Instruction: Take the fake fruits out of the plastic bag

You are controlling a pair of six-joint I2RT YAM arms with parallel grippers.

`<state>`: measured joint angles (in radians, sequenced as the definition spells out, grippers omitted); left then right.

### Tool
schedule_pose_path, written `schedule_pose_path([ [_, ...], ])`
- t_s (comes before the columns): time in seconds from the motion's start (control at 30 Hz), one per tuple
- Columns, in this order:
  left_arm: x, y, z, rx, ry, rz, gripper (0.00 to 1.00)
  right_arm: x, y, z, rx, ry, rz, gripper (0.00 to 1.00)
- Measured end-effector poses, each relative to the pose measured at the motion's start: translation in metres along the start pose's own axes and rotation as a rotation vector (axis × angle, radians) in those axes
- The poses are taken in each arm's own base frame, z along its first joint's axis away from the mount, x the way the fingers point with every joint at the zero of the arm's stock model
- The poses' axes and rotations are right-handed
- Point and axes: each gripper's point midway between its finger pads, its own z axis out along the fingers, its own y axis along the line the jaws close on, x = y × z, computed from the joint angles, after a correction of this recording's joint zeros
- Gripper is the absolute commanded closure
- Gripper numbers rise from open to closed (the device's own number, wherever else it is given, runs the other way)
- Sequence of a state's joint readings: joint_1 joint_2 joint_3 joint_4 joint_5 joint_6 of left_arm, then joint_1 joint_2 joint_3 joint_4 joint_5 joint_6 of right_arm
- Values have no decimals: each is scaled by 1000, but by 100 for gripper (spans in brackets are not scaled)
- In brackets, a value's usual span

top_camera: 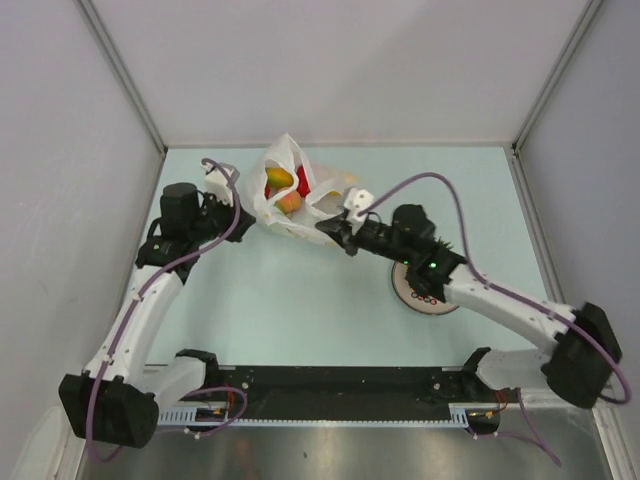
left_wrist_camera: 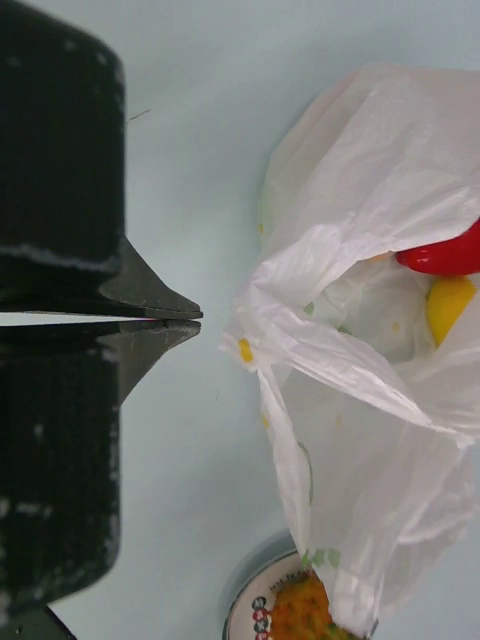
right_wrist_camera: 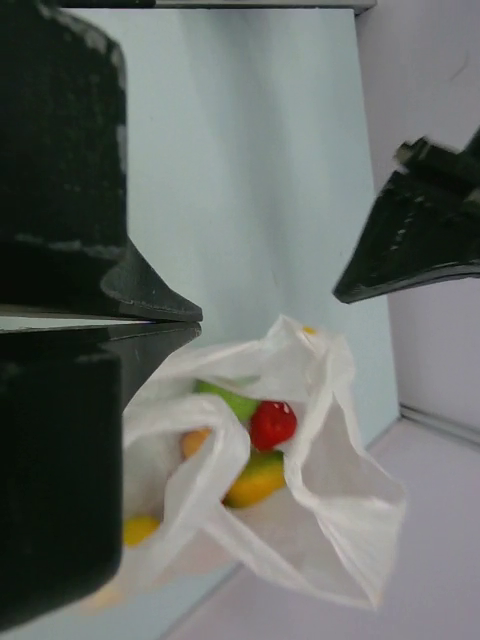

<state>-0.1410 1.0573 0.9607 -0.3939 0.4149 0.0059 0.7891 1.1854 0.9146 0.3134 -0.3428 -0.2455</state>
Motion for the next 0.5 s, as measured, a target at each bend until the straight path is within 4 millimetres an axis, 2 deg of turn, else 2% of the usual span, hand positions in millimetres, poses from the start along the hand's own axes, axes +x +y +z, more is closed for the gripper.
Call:
schedule_pose_path([
  [0.03,-4,-3,-5,5,-16,1,98,15,7,13,-10,26,23,94],
  [0.07,-8,-6,-9,8,-34,6,88,29,10,25,-8,54,47,92],
  [0.1,-11,-8,-14,14,-47,11,61,43,11,34,1,79,65,88],
  [0.17,-16,-14,-21,32,-73,20,42,70,6,47,47,133,100,77],
  [0.2,-18,-18,-24,48,-84,19,32,78,2,51,70,150,111,66],
  [0.27,-23,-27,-26,91,-97,7,28,93,-12,59,130,184,138,62],
  [0.33,-27,-30,-24,116,-100,7,27,98,-24,63,176,191,149,62],
  [0.5,-53,-31,2,154,-90,40,27,92,-56,66,269,162,152,62],
])
